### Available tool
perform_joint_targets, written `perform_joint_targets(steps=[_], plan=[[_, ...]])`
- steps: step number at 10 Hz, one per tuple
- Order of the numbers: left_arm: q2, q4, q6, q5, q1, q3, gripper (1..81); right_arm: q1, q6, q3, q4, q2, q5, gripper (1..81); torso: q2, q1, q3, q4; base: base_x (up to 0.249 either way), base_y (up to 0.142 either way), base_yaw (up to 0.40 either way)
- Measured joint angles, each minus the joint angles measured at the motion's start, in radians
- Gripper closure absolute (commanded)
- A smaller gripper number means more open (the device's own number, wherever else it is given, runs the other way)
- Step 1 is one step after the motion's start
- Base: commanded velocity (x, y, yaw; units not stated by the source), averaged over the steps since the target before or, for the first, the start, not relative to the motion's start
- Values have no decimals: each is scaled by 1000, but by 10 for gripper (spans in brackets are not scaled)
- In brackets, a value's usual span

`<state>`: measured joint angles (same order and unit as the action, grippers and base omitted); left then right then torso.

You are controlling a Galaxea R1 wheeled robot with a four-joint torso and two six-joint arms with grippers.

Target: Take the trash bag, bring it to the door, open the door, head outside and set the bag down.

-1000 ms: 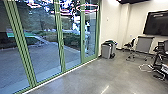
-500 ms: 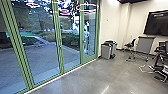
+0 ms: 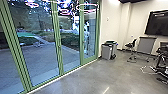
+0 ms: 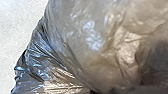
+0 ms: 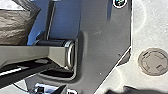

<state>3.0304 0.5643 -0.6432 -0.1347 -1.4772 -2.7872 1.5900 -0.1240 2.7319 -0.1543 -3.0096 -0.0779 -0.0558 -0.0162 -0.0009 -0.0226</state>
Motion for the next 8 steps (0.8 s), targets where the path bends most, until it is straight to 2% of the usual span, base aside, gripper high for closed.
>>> perform_joint_targets(steps=[4,8], plan=[[0,0,0,0,0,0,811,0,0,0,0,0,0,10,0,0,0,0,144,0,0],[-3,0,0,0,0,0,811,0,0,-1,0,-4,2,10,0,0,0,0,149,-73,0]])
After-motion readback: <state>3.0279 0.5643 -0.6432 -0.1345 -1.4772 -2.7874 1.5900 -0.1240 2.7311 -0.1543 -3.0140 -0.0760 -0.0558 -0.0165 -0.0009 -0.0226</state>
